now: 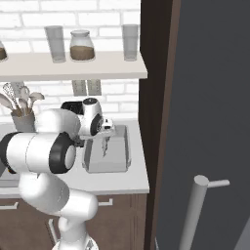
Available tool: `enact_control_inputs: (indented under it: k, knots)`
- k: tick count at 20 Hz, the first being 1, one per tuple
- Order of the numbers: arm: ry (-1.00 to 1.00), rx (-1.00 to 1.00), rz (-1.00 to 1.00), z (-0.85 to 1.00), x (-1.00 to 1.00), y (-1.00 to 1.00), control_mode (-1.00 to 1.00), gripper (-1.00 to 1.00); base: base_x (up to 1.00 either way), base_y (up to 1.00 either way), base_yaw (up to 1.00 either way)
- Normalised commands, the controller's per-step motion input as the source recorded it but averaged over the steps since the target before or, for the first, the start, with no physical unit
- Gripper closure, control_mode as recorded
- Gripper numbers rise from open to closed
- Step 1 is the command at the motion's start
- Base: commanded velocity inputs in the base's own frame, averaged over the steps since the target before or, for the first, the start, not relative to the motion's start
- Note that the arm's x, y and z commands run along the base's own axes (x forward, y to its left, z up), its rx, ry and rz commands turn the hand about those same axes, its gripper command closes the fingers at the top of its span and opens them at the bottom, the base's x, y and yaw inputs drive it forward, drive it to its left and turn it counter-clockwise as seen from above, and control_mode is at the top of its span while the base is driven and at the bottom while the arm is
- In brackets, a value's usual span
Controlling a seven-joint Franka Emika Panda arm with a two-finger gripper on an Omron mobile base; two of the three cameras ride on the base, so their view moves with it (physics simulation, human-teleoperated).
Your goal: Place one lemon and one fish in each tupperware on the nearby counter, to pack two identical lunches.
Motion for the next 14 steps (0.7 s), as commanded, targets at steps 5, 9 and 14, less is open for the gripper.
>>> enact_control_inputs:
  k: [5,9,14]
  knots:
    - [-0.11,0.02,0.0,0.96,-1.0,0.0,-1.0,-1.0,0.0,0.0,0.0]
    - [-0.07,0.04,0.0,0.69,-1.0,0.0,-1.0,-1.0,0.0,0.0,0.0]
    - [-0.11,0.02,0.0,0.36,-1.0,0.0,-1.0,-1.0,0.0,0.0,0.0]
